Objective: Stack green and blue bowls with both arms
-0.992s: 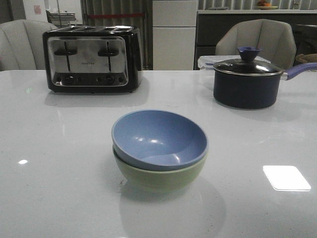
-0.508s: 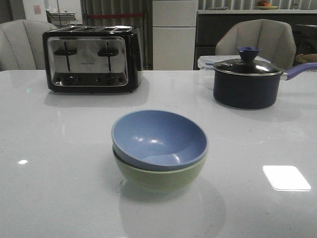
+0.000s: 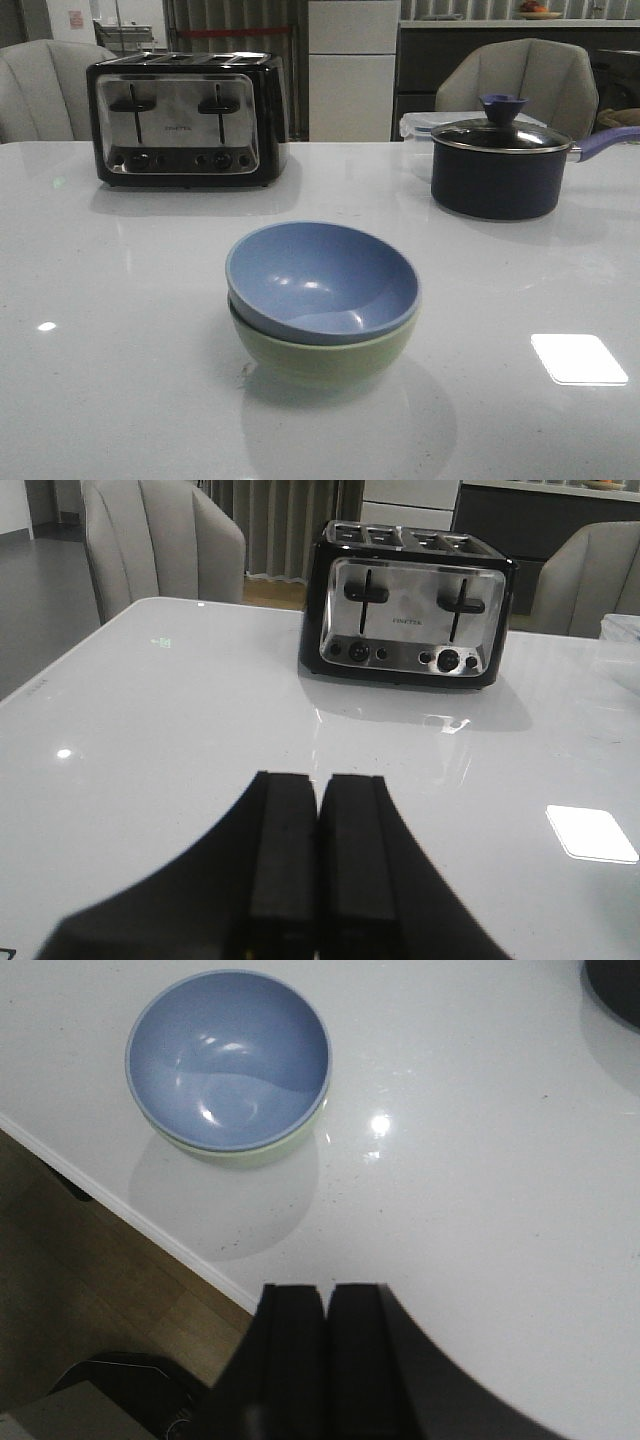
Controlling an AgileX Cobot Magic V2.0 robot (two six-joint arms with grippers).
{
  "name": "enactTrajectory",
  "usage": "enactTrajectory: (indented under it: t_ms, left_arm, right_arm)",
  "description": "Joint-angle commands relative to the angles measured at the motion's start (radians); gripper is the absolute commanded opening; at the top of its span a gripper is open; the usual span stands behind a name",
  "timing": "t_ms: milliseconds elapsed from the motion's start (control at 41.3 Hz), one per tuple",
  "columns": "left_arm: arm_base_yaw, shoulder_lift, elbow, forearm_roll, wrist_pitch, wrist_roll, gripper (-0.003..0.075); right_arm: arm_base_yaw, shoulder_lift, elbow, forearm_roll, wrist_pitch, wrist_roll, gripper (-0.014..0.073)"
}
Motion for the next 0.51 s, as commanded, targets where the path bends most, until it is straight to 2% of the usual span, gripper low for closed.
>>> enactTrajectory:
  t_ms: [0, 194, 242, 484]
  left_arm:
    - [0.003, -0.026, 0.012, -0.014, -0.119, -0.006, 0.0093]
    - [-0.018, -0.033, 0.094, -0.014, -0.252, -0.009, 0.0093]
    - [-0.018, -0.033, 0.092, -0.014, -0.217, -0.009, 0.0093]
    - [-0.018, -0.033, 0.094, -0.008, -0.22, 0.018, 0.0093]
  right_arm:
    - [-0.006, -0.001, -0.027, -0.001, -0.06, 0.001, 0.0031]
    - [-0.006, -0.001, -0.027, -0.001, -0.06, 0.001, 0.0031]
    - [-0.006, -0.001, -0.027, -0.001, -0.06, 0.001, 0.0031]
    - [-0.006, -0.001, -0.027, -0.001, -0.06, 0.001, 0.0031]
